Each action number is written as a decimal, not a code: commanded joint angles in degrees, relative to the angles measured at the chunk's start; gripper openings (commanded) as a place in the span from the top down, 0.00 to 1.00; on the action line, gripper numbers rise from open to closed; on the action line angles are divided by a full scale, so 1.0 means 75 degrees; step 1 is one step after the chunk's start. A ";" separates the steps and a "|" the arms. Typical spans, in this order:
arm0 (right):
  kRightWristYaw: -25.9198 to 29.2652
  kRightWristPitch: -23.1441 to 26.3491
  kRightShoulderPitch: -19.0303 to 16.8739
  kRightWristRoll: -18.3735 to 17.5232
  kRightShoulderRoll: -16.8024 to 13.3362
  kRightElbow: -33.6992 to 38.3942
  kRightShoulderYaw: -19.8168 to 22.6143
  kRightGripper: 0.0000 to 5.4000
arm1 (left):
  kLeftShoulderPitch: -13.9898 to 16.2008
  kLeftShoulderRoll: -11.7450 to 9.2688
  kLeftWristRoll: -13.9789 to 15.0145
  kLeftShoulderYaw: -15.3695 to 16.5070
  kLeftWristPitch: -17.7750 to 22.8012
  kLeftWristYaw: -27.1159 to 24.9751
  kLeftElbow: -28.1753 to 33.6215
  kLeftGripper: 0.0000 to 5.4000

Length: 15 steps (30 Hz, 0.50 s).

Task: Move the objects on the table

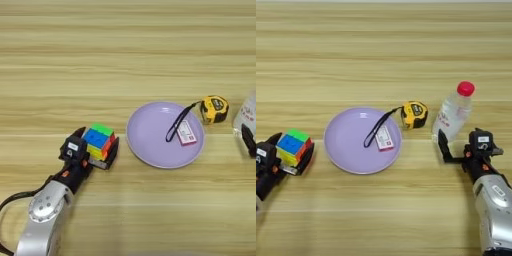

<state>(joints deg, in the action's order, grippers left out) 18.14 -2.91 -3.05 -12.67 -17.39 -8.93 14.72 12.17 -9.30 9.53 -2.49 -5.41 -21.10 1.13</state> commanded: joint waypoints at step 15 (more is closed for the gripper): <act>-0.0041 0.0063 0.0144 -0.0043 -0.0015 0.0015 0.0051 0.00 | -0.0604 0.0124 -0.0125 0.0199 -0.0399 0.0101 -0.1202 0.13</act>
<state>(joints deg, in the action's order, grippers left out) 18.09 -2.91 -2.67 -12.67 -17.36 -8.93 14.72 8.60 -8.42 9.22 -1.23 -7.72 -20.49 -6.84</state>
